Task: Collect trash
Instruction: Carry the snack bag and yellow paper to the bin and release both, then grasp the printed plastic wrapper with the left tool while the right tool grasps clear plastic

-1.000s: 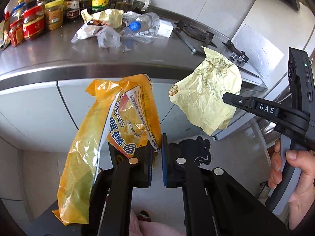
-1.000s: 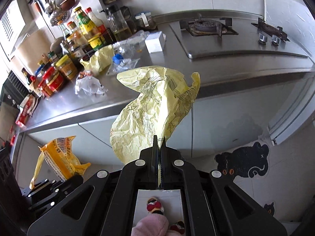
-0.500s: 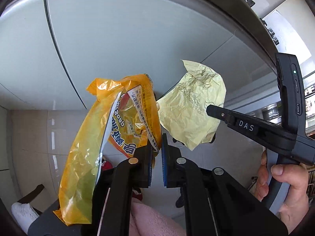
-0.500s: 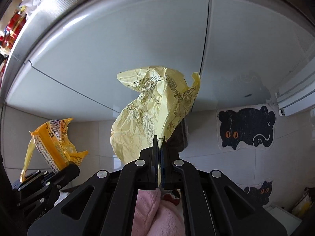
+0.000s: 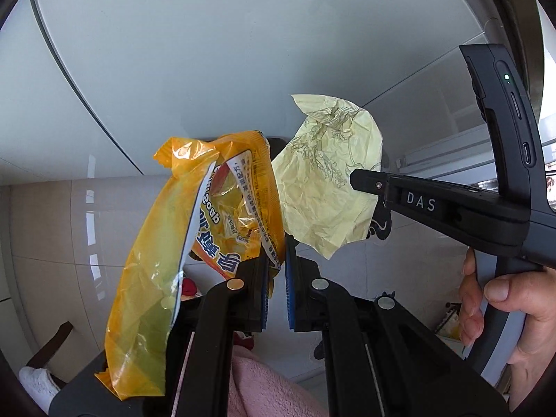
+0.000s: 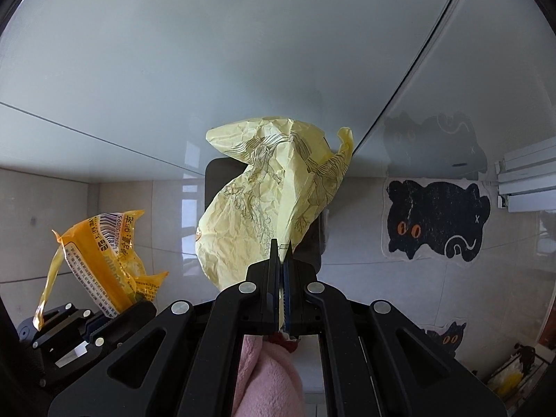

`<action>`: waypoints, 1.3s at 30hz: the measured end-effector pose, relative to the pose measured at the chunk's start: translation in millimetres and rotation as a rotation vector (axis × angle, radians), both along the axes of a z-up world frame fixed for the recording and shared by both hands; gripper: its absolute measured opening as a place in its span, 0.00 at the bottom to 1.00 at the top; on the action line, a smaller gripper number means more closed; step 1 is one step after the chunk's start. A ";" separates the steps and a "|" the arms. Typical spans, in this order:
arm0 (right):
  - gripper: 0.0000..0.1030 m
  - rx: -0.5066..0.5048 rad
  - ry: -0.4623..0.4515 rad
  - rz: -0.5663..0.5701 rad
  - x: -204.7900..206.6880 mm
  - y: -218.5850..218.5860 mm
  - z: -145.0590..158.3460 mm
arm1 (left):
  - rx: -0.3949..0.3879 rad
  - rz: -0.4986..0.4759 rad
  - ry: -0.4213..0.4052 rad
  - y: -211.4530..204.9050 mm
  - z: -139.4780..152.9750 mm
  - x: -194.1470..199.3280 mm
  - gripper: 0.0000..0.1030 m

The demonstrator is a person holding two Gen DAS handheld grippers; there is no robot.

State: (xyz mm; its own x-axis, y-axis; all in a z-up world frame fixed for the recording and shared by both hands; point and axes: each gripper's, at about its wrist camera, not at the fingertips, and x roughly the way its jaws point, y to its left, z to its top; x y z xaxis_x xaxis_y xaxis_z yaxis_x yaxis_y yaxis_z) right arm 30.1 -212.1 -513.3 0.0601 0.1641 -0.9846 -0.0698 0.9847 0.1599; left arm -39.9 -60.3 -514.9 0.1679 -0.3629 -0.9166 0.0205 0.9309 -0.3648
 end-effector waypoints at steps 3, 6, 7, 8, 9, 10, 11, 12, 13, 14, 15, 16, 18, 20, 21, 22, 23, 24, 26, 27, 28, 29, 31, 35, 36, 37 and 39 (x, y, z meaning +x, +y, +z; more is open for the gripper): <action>0.07 0.016 0.003 -0.021 4.9 -1.4 -4.2 | 0.003 -0.003 0.006 -1.6 -4.3 7.3 0.07; 0.07 0.047 0.011 -0.047 11.0 -2.6 -7.7 | 0.017 -0.008 0.010 -2.5 -5.2 10.5 0.07; 0.07 0.052 0.015 -0.055 12.6 -3.3 -8.9 | 0.020 -0.007 0.010 -2.2 -5.3 11.7 0.07; 0.08 0.051 0.017 -0.061 14.8 -3.7 -10.7 | 0.020 -0.006 0.010 -3.1 -4.9 11.8 0.08; 0.09 0.049 0.020 -0.067 16.5 -3.9 -11.7 | 0.019 -0.006 0.013 -2.9 -5.3 12.7 0.13; 0.10 0.049 0.024 -0.075 18.0 -4.5 -13.0 | 0.016 -0.006 0.012 -3.1 -3.7 16.3 0.17; 0.22 0.058 0.027 -0.083 19.1 -5.6 -13.6 | 0.014 -0.005 0.009 -2.4 -2.9 17.0 0.23; 0.41 0.068 0.027 -0.090 20.5 -6.8 -14.0 | 0.017 -0.005 0.008 -2.3 -2.5 17.1 0.26; 0.48 0.075 0.021 -0.097 21.4 -7.8 -13.3 | 0.020 -0.007 0.006 -2.6 -2.3 17.4 0.27; 0.50 0.073 0.018 -0.099 22.7 -8.4 -12.8 | 0.020 -0.008 0.006 -2.9 -1.6 17.8 0.28; 0.50 0.075 0.019 -0.102 24.0 -9.1 -13.2 | 0.021 -0.009 0.006 -3.0 -1.2 17.5 0.31; 0.51 0.079 0.020 -0.107 24.9 -10.0 -13.2 | 0.022 -0.009 0.006 -3.0 -0.7 16.7 0.33; 0.62 0.081 0.017 -0.116 25.7 -11.7 -11.5 | 0.023 -0.012 0.004 -5.4 1.3 18.1 0.41; 0.70 0.081 0.017 -0.120 25.0 -14.2 -9.5 | 0.030 -0.012 -0.004 -8.0 4.6 17.1 0.53; 0.78 0.078 0.015 -0.121 23.7 -15.3 -6.8 | 0.034 -0.008 -0.012 -8.0 8.2 15.4 0.66; 0.82 0.075 0.009 -0.123 21.8 -17.3 -3.9 | 0.039 -0.001 -0.023 -4.7 12.3 16.7 0.72; 0.88 0.073 0.002 -0.124 19.6 -19.4 0.5 | 0.042 0.006 -0.040 -3.7 18.7 15.7 0.80; 0.93 0.070 -0.004 -0.126 17.1 -21.7 5.6 | 0.045 0.012 -0.055 -2.2 24.0 13.7 0.86; 0.94 0.070 -0.015 -0.136 12.5 -28.4 17.4 | 0.060 0.030 -0.072 -1.6 39.0 10.0 0.92; 0.94 0.075 -0.020 -0.143 10.1 -31.8 23.9 | 0.065 0.038 -0.078 -0.7 46.5 8.7 0.92; 0.94 0.083 -0.027 -0.151 7.6 -35.2 31.9 | 0.070 0.043 -0.084 1.1 54.6 6.6 0.92; 0.96 0.091 -0.035 -0.156 5.4 -38.8 40.5 | 0.074 0.045 -0.091 2.7 62.3 6.0 0.92; 0.97 0.108 -0.059 -0.161 -0.3 -44.5 59.2 | 0.087 0.047 -0.110 9.8 78.2 4.4 0.92; 0.97 0.124 -0.099 -0.160 -14.2 -47.7 102.2 | 0.132 0.033 -0.164 19.0 111.5 4.5 0.92; 0.97 0.135 -0.109 -0.165 -17.0 -49.3 113.7 | 0.147 0.035 -0.168 20.1 120.4 3.8 0.92; 0.97 0.146 -0.123 -0.169 -19.0 -50.5 125.4 | 0.147 0.038 -0.178 22.9 127.0 5.4 0.92; 0.97 0.161 -0.161 -0.172 -21.6 -52.7 149.8 | 0.129 0.048 -0.210 27.4 145.9 5.0 0.92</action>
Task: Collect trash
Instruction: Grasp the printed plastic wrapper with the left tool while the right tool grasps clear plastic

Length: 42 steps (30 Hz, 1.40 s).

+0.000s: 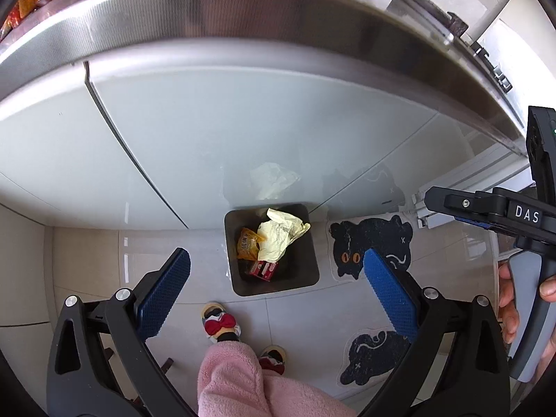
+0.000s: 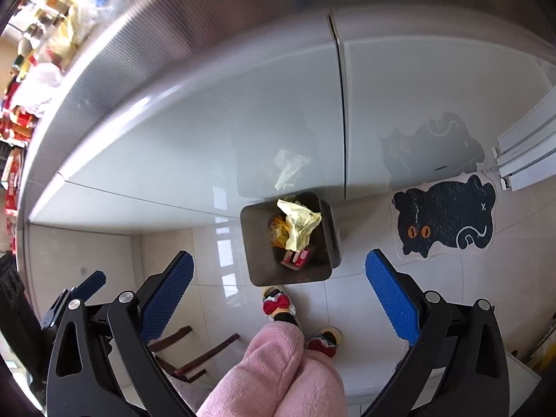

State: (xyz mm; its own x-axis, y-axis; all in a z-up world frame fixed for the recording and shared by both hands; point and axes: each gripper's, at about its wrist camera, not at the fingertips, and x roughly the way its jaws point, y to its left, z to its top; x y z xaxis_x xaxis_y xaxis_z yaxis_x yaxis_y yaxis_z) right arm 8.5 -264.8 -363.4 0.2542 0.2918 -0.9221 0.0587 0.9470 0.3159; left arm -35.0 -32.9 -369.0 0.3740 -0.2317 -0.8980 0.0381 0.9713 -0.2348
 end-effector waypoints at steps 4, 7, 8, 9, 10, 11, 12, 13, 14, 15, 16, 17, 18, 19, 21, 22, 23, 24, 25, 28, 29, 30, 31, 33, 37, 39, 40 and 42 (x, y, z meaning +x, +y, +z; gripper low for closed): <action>0.97 0.006 -0.080 0.005 0.4 -2.1 46.8 | -0.049 0.005 -0.070 8.0 39.0 -0.6 0.92; 0.97 0.014 -0.136 -0.001 5.7 -5.8 77.9 | -0.053 0.006 -0.113 13.1 67.5 3.5 0.92; 0.97 0.017 -0.157 -0.003 8.1 -6.4 87.9 | -0.040 0.002 -0.133 14.1 76.6 5.4 0.92; 0.97 0.020 -0.179 -0.004 10.4 -6.9 97.4 | -0.028 -0.005 -0.159 15.4 86.6 7.6 0.92; 0.97 0.021 -0.200 -0.004 13.1 -6.3 106.3 | -0.019 -0.014 -0.184 15.0 97.8 8.5 0.92; 0.97 0.019 -0.219 -0.003 16.0 -5.1 113.2 | -0.019 -0.020 -0.199 16.6 106.0 11.9 0.92; 0.97 0.016 -0.234 -0.002 20.1 -3.6 120.1 | -0.024 -0.017 -0.203 19.0 112.7 16.9 0.92; 0.97 0.013 -0.247 0.000 24.2 -1.8 127.1 | -0.028 -0.013 -0.204 22.0 121.7 22.1 0.92; 0.97 0.013 -0.261 0.002 28.3 0.3 131.7 | -0.026 -0.011 -0.208 23.7 128.3 26.9 0.92; 0.97 0.014 -0.273 0.005 32.8 3.1 135.4 | -0.013 -0.013 -0.219 24.4 134.0 31.8 0.92; 0.97 0.013 -0.283 0.008 37.0 6.1 140.1 | 0.006 -0.012 -0.229 25.1 137.5 36.2 0.92; 0.97 0.015 -0.294 0.012 41.2 8.9 143.6 | 0.021 -0.013 -0.231 26.4 141.3 41.5 0.92; 0.97 0.017 -0.304 0.017 46.2 11.8 146.9 | 0.023 -0.016 -0.228 28.2 142.2 47.3 0.92; 0.97 0.018 -0.311 0.019 50.9 14.6 150.2 | 0.018 -0.016 -0.225 31.4 143.8 52.6 0.92; 0.97 0.022 -0.320 0.025 61.8 20.5 154.9 | 0.017 0.005 -0.225 41.7 148.2 62.7 0.92; 0.97 0.021 -0.324 0.027 66.0 23.4 156.3 | 0.007 0.017 -0.225 47.5 150.0 67.5 0.92; 0.97 0.020 -0.328 0.030 70.3 26.9 157.8 | -0.013 0.029 -0.224 54.0 151.2 73.3 0.92; 0.97 0.018 -0.330 0.031 75.3 30.5 158.6 | -0.028 0.043 -0.225 59.8 153.2 79.0 0.92; 0.96 0.016 -0.331 0.034 80.2 34.4 159.0 | -0.032 0.055 -0.230 64.9 154.7 84.2 0.92; 0.95 0.004 -0.325 0.052 92.8 46.0 157.5 | -0.026 0.063 -0.253 75.7 162.5 100.9 0.92; 0.95 -0.001 -0.322 0.062 96.8 51.2 156.0 | -0.024 0.060 -0.258 78.1 164.6 107.5 0.91; 0.94 -0.006 -0.318 0.074 100.6 56.5 154.3 | -0.022 0.055 -0.262 79.8 166.4 114.6 0.91; 0.92 -0.012 -0.315 0.085 103.9 62.0 152.1 | -0.019 0.047 -0.264 81.2 167.5 121.5 0.90; 0.86 -0.026 -0.307 0.101 111.3 70.6 148.0 | -0.008 0.035 -0.262 83.3 167.5 136.1 0.85; 0.80 -0.034 -0.285 0.106 127.1 79.6 138.7 | -0.011 0.013 -0.233 87.0 158.6 163.5 0.80; 0.80 -0.032 -0.278 0.103 134.3 83.1 134.7 | -0.013 -0.001 -0.210 87.0 151.1 174.9 0.79; 0.80 -0.031 -0.274 0.103 137.4 84.8 133.0 | -0.016 -0.011 -0.198 86.9 147.3 178.6 0.79; 0.80 -0.031 -0.269 0.107 142.9 88.2 129.4 | -0.018 -0.029 -0.177 85.2 139.9 185.6 0.77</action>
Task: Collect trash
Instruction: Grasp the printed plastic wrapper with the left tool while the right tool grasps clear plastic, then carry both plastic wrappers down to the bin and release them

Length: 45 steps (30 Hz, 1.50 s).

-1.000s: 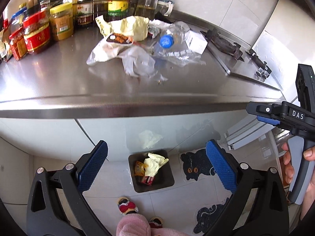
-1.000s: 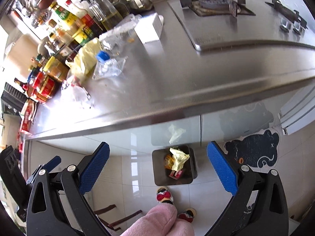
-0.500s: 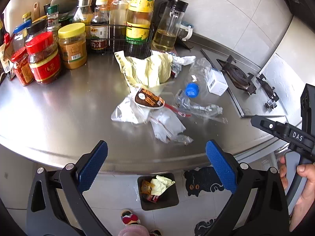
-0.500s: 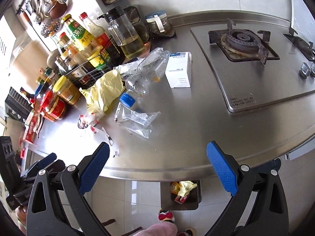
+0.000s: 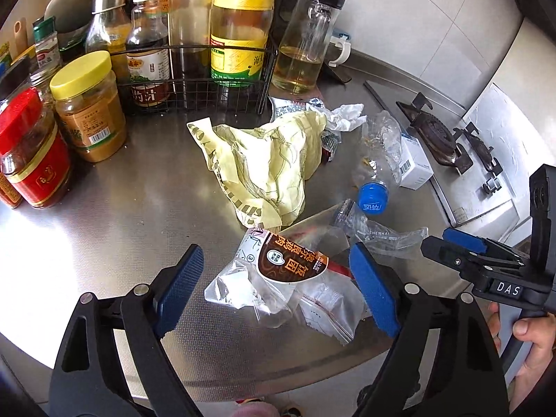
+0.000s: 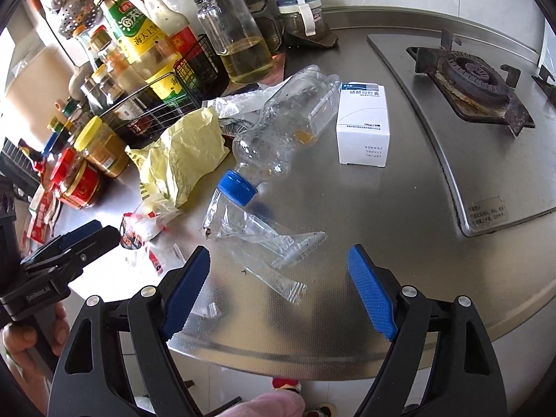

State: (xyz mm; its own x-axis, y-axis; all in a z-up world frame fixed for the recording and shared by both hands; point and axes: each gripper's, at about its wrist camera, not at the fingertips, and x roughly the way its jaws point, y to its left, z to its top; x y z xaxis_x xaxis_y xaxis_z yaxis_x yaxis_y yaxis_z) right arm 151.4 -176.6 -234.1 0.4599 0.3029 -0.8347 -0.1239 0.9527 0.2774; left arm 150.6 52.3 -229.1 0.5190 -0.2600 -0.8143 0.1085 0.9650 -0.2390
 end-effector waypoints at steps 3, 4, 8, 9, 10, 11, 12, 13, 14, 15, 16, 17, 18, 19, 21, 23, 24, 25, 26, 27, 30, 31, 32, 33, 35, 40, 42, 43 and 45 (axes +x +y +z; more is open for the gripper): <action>0.80 -0.004 0.012 0.009 6.0 5.8 -6.9 | -0.005 -0.018 0.029 -1.2 -10.6 6.4 0.76; 0.80 -0.006 0.019 0.012 7.6 7.4 -9.8 | -0.007 -0.022 0.042 -1.5 -14.2 8.3 0.76; 0.60 -0.023 0.046 0.022 10.9 12.5 -19.7 | -0.011 -0.048 0.076 -3.1 -24.9 13.7 0.63; 0.51 -0.030 0.048 0.024 11.5 13.6 -21.3 | -0.016 -0.050 0.076 -2.4 -25.6 14.0 0.60; 0.46 -0.032 0.052 0.026 12.4 14.2 -22.8 | -0.022 -0.052 0.079 -1.3 -26.4 15.7 0.58; 0.36 -0.036 0.056 0.029 13.0 14.7 -24.2 | -0.030 -0.054 0.083 -0.5 -27.3 16.9 0.55; 0.28 -0.045 0.057 0.030 13.8 15.4 -25.4 | -0.036 -0.053 0.084 0.0 -28.2 17.7 0.51; 0.24 -0.056 0.054 0.030 14.0 15.9 -26.0 | -0.038 -0.054 0.084 0.4 -28.8 18.3 0.48; 0.13 -0.062 0.052 0.033 14.0 16.2 -26.4 | -0.039 -0.057 0.084 0.2 -28.9 18.8 0.43; 0.10 -0.062 0.049 0.034 13.9 16.1 -26.5 | -0.041 -0.059 0.082 0.3 -28.9 18.9 0.38; 0.09 -0.063 0.044 0.036 14.1 15.9 -26.0 | -0.042 -0.060 0.079 0.6 -28.2 19.4 0.35; 0.07 -0.066 0.040 0.038 13.7 15.9 -25.2 | -0.040 -0.059 0.076 1.0 -27.4 20.0 0.33; 0.06 -0.070 0.033 0.038 13.1 15.8 -23.9 | -0.040 -0.059 0.072 1.7 -26.3 19.8 0.30; 0.05 -0.069 0.027 0.038 12.4 15.2 -22.1 | -0.039 -0.057 0.066 2.1 -24.8 19.5 0.28; 0.03 -0.064 0.007 0.035 9.2 13.3 -16.3 | -0.040 -0.054 0.048 3.2 -19.9 17.6 0.21; 0.03 -0.055 -0.009 0.031 6.0 10.6 -9.3 | -0.041 -0.051 0.029 3.9 -13.2 15.2 0.16; 0.03 -0.053 -0.017 0.028 4.0 9.1 -5.6 | -0.040 -0.049 0.018 3.3 -9.3 13.9 0.14; 0.03 -0.053 -0.027 0.023 2.3 7.2 -1.9 | -0.043 -0.046 0.007 3.5 -5.0 12.1 0.13; 0.03 -0.052 -0.037 0.018 0.2 5.0 1.5 | -0.045 -0.044 -0.007 3.5 -0.3 10.2 0.12; 0.03 -0.050 -0.045 0.012 -2.1 2.6 5.0 | -0.044 -0.042 -0.020 2.8 4.7 8.0 0.11; 0.03 -0.045 -0.073 -0.011 -10.6 -7.2 17.0 | -0.039 -0.036 -0.059 0.6 20.2 0.4 0.10; 0.03 -0.040 -0.083 -0.017 -14.2 -10.9 21.6 | -0.039 -0.034 -0.071 -0.4 25.9 -3.4 0.09; 0.03 -0.038 -0.098 -0.026 -18.7 -15.1 27.0 | -0.037 -0.030 -0.086 -1.5 31.9 -8.1 0.09; 0.03 -0.037 -0.110 -0.031 -23.6 -19.4 32.3 | -0.033 -0.024 -0.100 -2.9 38.3 -13.1 0.09; 0.03 -0.032 -0.129 -0.038 -34.0 -27.9 41.5 | -0.036 -0.023 -0.125 -5.9 50.8 -24.7 0.09; 0.03 -0.039 -0.158 -0.042 -66.7 -47.0 57.5 | -0.022 -0.043 -0.174 -23.4 72.9 -63.9 0.09; 0.03 -0.046 -0.160 -0.044 -82.0 -53.7 59.8 | -0.030 -0.055 -0.175 -32.2 75.7 -80.4 0.09; 0.03 -0.050 -0.159 -0.045 -89.8 -56.5 60.4 | -0.035 -0.061 -0.176 -36.4 76.2 -89.6 0.09; 0.03 -0.059 -0.155 -0.044 -106.6 -62.5 59.9 | -0.039 -0.070 -0.172 -45.6 75.6 -107.5 0.09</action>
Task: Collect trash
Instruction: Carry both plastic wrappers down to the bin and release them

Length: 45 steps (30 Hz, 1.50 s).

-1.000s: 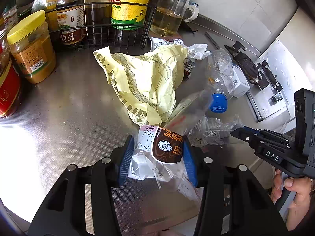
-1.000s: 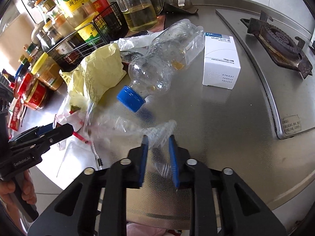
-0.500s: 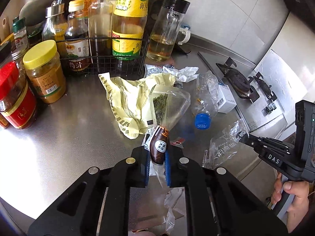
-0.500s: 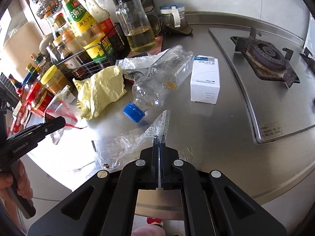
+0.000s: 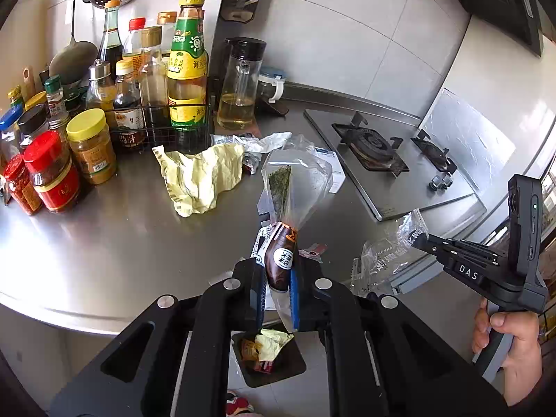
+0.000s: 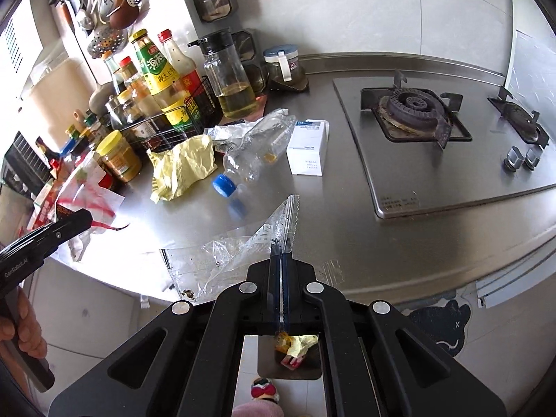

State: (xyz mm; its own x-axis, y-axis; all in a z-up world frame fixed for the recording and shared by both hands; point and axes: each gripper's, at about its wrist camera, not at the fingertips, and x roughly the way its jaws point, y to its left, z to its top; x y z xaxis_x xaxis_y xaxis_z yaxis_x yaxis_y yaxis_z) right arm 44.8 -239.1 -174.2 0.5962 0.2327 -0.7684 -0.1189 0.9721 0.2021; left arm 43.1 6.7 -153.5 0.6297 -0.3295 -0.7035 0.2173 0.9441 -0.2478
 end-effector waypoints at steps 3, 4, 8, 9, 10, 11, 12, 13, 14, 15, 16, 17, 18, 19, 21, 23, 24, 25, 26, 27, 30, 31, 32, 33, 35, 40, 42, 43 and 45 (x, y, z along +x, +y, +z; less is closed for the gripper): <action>0.03 -0.012 0.007 -0.002 -25.9 -9.9 -3.7 | -0.004 -0.017 0.019 -13.7 -7.9 -25.9 0.09; 0.03 -0.014 0.013 -0.003 -33.9 -13.5 -6.3 | -0.005 -0.023 0.027 -17.9 -12.0 -33.6 0.09; 0.03 -0.019 0.048 -0.013 -60.4 -26.6 -22.1 | 0.001 -0.050 0.074 -35.2 -34.9 -64.0 0.09; 0.03 -0.021 0.060 -0.015 -65.7 -29.1 -27.5 | 0.007 -0.056 0.091 -39.2 -42.7 -70.3 0.09; 0.03 -0.025 0.070 -0.016 -72.3 -30.9 -33.4 | 0.011 -0.061 0.108 -43.0 -51.2 -76.6 0.09; 0.03 -0.028 0.085 -0.017 -76.6 -32.5 -40.2 | 0.013 -0.064 0.126 -45.3 -60.3 -81.7 0.09; 0.03 -0.031 0.099 -0.017 -80.5 -33.0 -47.6 | 0.011 -0.067 0.146 -46.8 -69.9 -85.9 0.09; 0.03 -0.034 0.113 -0.018 -83.7 -33.6 -55.1 | 0.009 -0.068 0.167 -48.1 -80.1 -89.8 0.09; 0.03 -0.037 0.126 -0.020 -86.1 -34.4 -63.2 | 0.007 -0.066 0.188 -49.1 -90.3 -92.6 0.09; 0.03 -0.040 0.140 -0.022 -88.3 -34.7 -71.2 | 0.006 -0.064 0.206 -49.7 -100.1 -94.6 0.09; 0.03 -0.042 0.157 -0.023 -89.5 -35.1 -80.4 | 0.005 -0.061 0.226 -50.3 -110.3 -96.5 0.09; 0.03 -0.044 0.173 -0.026 -90.0 -35.3 -89.6 | 0.002 -0.058 0.245 -50.6 -120.4 -97.9 0.09; 0.03 -0.046 0.189 -0.029 -90.7 -35.4 -99.0 | 0.002 -0.056 0.263 -51.8 -129.8 -99.4 0.09; 0.03 -0.048 0.202 -0.032 -91.2 -35.2 -108.2 | 0.004 -0.056 0.279 -52.5 -139.2 -100.8 0.09; 0.03 -0.056 0.229 -0.035 -90.8 -33.6 -127.4 | 0.011 -0.050 0.309 -53.7 -159.1 -103.1 0.09; 0.03 -0.056 0.259 -0.033 -89.9 -30.6 -146.5 | 0.008 -0.044 0.346 -54.2 -180.2 -104.3 0.09; 0.03 -0.061 0.271 -0.030 -88.9 -28.0 -156.0 | 0.008 -0.042 0.363 -55.4 -191.9 -105.5 0.09; 0.03 -0.072 0.282 -0.028 -87.6 -24.9 -165.3 | 0.012 -0.039 0.381 -56.4 -203.5 -105.8 0.09; 0.03 -0.084 0.294 -0.026 -85.9 -21.4 -175.2 | 0.015 -0.036 0.401 -57.4 -215.9 -105.8 0.09; 0.03 -0.097 0.303 -0.025 -83.9 -18.0 -184.3 | 0.013 -0.034 0.420 -58.3 -227.9 -105.7 0.09; 0.03 -0.155 0.320 -0.022 -76.0 -5.8 -211.1 | 0.011 -0.028 0.463 -60.7 -263.2 -105.7 0.09; 0.03 -0.164 0.326 -0.020 -73.2 -2.0 -219.6 | 0.010 -0.027 0.477 -62.1 -273.3 -104.2 0.09; 0.03 -0.173 0.333 -0.017 -69.9 1.7 -228.1 | 0.008 -0.025 0.488 -63.0 -283.0 -103.5 0.09; 0.03 -0.181 0.339 -0.013 -66.2 5.3 -235.9 | 0.006 -0.024 0.497 -63.9 -291.8 -102.4 0.09; 0.03 -0.192 0.353 -0.001 -59.8 12.8 -251.8 | -0.001 -0.021 0.516 -65.2 -308.4 -99.8 0.09; 0.03 -0.205 0.397 0.018 -42.3 24.0 -290.4 | 0.011 -0.022 0.545 -69.9 -345.1 -93.5 0.09; 0.03 -0.206 0.422 0.020 -35.7 25.9 -307.9 | 0.010 -0.019 0.556 -70.9 -358.6 -88.4 0.09; 0.03 -0.199 0.439 0.022 -32.4 26.8 -317.2 | 0.010 -0.016 0.559 -72.2 -364.9 -86.4 0.09; 0.03 -0.178 0.471 0.029 -26.7 28.1 -334.0 | 0.004 -0.012 0.563 -74.6 -375.4 -81.8 0.09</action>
State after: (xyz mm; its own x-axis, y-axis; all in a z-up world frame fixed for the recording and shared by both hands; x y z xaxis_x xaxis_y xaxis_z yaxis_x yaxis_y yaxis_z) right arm 18.1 -211.0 -508.1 0.1702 0.0852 -0.9817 -0.0820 0.9940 0.0721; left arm -38.7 -68.0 -528.9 0.1529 -0.3307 -0.9313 0.0634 0.9437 -0.3247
